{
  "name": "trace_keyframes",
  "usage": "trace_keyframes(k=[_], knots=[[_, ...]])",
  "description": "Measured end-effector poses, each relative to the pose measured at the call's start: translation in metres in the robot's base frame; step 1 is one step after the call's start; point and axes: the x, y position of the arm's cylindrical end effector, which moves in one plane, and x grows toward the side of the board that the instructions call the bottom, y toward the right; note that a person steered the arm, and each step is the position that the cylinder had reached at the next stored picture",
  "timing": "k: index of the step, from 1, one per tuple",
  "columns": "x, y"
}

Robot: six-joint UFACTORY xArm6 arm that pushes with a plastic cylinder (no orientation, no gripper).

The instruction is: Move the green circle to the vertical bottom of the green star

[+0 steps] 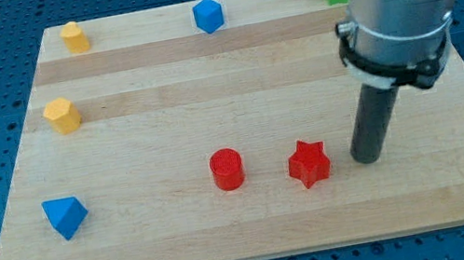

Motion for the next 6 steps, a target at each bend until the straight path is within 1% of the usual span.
trace_keyframes(k=[2, 3, 4, 5, 6], knots=[[-0.005, -0.089], [-0.024, -0.074], [-0.05, -0.019], [-0.087, 0.053], [-0.119, 0.113]])
